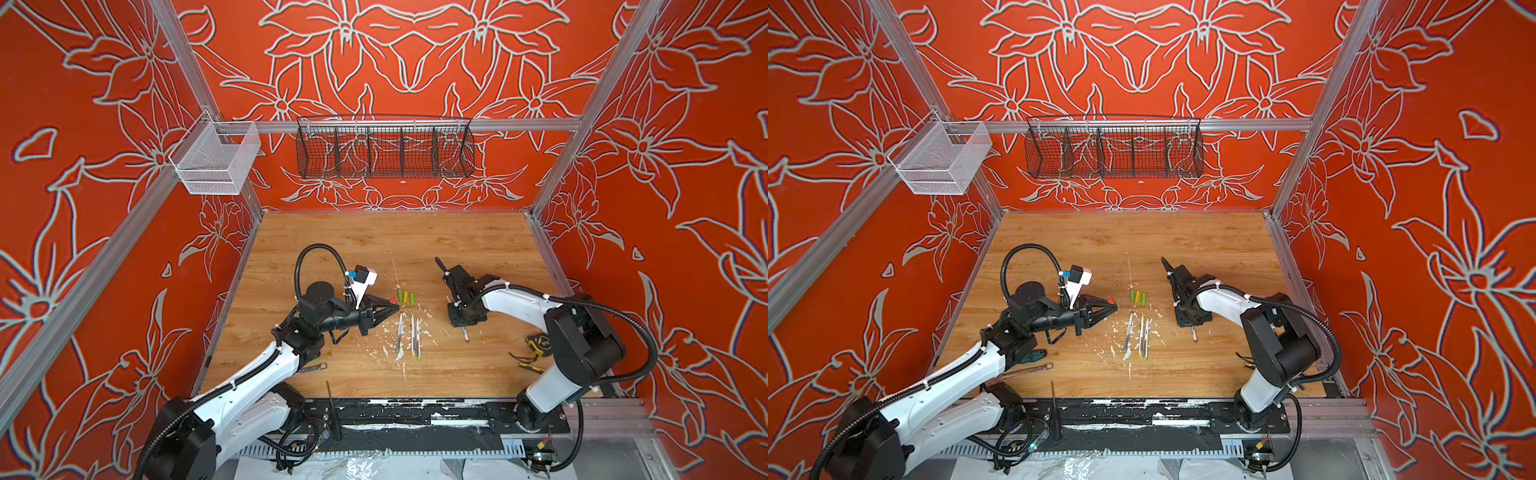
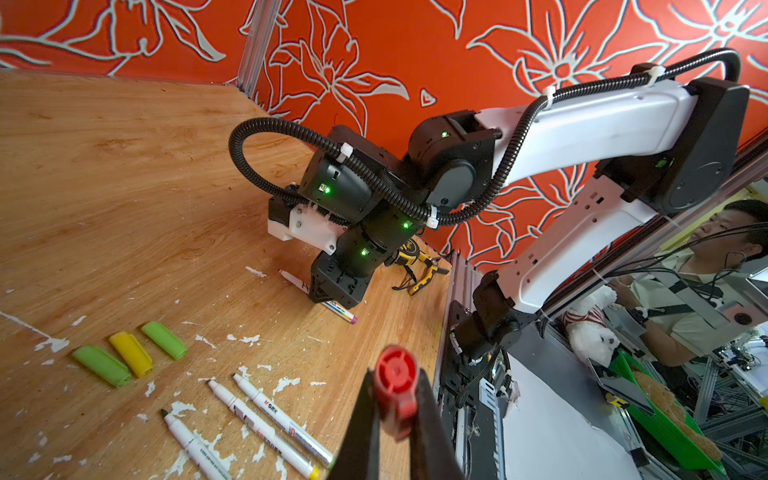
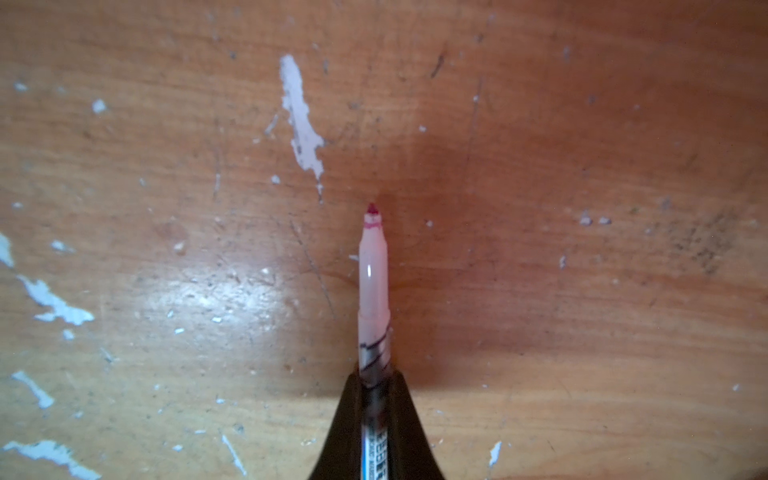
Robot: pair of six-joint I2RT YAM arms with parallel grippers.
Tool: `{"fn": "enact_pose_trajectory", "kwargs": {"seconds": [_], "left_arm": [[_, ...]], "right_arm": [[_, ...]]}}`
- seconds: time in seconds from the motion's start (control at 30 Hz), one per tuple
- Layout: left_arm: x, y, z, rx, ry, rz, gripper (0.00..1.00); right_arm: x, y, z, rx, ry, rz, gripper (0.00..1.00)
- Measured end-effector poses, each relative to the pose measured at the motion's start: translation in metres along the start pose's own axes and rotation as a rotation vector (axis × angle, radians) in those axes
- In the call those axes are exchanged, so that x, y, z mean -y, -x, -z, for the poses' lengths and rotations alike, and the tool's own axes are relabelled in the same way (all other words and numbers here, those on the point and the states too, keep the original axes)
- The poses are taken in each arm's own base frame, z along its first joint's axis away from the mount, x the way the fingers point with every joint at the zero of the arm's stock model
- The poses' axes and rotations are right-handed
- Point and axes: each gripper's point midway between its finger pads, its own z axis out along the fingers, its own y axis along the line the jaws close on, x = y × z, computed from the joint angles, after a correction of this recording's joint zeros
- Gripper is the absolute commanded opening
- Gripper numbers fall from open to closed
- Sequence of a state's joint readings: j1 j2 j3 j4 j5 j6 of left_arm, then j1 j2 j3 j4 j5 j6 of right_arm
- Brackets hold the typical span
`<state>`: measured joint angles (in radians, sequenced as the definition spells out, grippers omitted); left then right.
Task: Insert the pens into the pen caps
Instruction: 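Lower the right gripper and grasp the white pink-tipped marker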
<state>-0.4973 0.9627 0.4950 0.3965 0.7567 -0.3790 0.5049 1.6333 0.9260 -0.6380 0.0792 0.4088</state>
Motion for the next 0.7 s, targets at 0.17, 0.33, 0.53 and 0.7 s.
{"fn": "enact_pose_trajectory", "kwargs": {"seconds": [0.17, 0.33, 0.53, 0.7], "left_arm": [[0.000, 0.000, 0.000, 0.000, 0.000, 0.000, 0.00], [-0.001, 0.000, 0.000, 0.002, 0.004, 0.000, 0.00], [-0.005, 0.000, -0.001, 0.004, 0.020, 0.008, 0.00], [-0.007, 0.001, -0.001, 0.009, 0.033, 0.009, 0.00]], "right_arm": [[-0.006, 0.002, 0.001, 0.005, 0.030, 0.017, 0.05], [-0.022, 0.006, 0.006, 0.031, 0.105, 0.064, 0.05], [-0.047, 0.014, 0.023, 0.102, 0.220, 0.123, 0.05], [-0.064, 0.012, 0.036, 0.149, 0.320, 0.170, 0.05]]}}
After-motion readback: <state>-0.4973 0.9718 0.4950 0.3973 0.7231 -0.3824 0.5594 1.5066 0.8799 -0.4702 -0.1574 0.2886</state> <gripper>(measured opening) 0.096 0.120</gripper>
